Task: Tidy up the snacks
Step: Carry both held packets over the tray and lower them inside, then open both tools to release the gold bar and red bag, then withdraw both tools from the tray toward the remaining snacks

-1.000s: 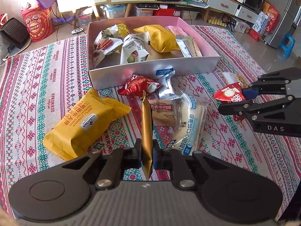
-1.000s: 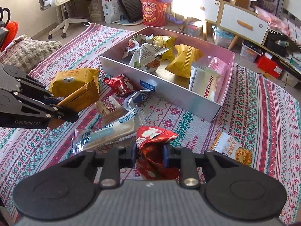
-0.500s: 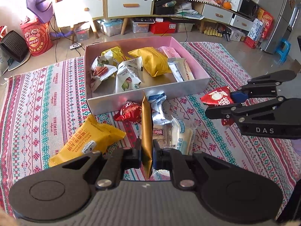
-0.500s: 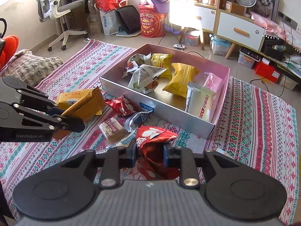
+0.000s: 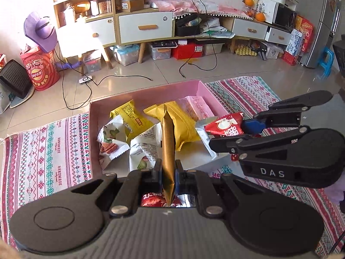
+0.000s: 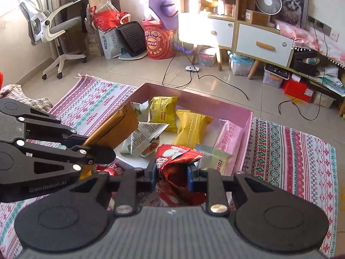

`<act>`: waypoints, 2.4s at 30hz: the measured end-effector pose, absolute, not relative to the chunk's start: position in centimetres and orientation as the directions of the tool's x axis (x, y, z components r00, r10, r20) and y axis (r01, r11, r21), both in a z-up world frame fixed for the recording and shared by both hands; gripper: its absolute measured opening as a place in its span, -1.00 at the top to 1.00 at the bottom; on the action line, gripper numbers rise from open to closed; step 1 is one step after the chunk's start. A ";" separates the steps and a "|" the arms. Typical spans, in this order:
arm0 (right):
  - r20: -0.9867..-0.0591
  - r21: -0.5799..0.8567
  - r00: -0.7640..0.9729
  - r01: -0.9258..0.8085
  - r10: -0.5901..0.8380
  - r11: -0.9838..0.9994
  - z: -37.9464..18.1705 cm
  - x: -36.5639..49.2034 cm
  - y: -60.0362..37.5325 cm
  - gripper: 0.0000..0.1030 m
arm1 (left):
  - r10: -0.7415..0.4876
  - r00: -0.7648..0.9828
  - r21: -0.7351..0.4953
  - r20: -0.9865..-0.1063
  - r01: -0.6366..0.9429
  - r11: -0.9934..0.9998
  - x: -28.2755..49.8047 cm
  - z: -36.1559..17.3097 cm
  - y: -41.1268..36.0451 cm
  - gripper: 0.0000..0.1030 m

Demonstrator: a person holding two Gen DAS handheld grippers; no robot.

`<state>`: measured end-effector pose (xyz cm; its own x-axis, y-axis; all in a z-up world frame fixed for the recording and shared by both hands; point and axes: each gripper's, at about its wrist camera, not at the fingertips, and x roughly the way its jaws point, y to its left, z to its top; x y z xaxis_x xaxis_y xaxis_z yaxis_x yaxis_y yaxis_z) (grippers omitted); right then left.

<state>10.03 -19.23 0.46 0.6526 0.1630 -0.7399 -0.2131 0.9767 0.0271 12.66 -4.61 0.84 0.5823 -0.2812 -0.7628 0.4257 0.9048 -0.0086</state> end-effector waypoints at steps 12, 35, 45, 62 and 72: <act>-0.756 0.047 0.638 -0.175 0.150 0.983 -1.4 12.1 -20.5 0.54 | -0.239 0.564 0.015 -0.791 0.408 0.913 16.1 -1.8 -6.3 0.73; -0.750 0.038 0.654 -0.102 0.096 0.994 -1.9 12.9 -21.3 0.41 | -0.256 0.596 0.024 -0.761 0.420 0.907 17.6 -2.4 -6.8 0.56; -0.730 0.036 0.680 -0.062 0.069 0.997 -0.4 11.7 -22.7 -0.10 | -0.263 0.601 0.018 -0.755 0.420 0.907 15.8 -1.5 -6.1 -0.20; -0.718 0.003 0.694 -0.074 0.054 0.997 2.0 6.8 -23.4 -0.54 | -0.292 0.600 0.042 -0.745 0.479 0.877 10.1 0.0 -5.8 -0.77; -0.733 -0.008 0.678 -0.091 0.056 0.996 2.0 3.6 -23.5 -0.82 | -0.265 0.629 0.073 -0.731 0.458 0.886 6.2 0.6 -4.9 -1.00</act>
<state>3.63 -23.48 2.00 0.6782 0.0561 -0.7327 -0.0908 0.9958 -0.0077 6.25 -4.90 0.55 0.6294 -0.2649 -0.7306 0.4580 0.8859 0.0733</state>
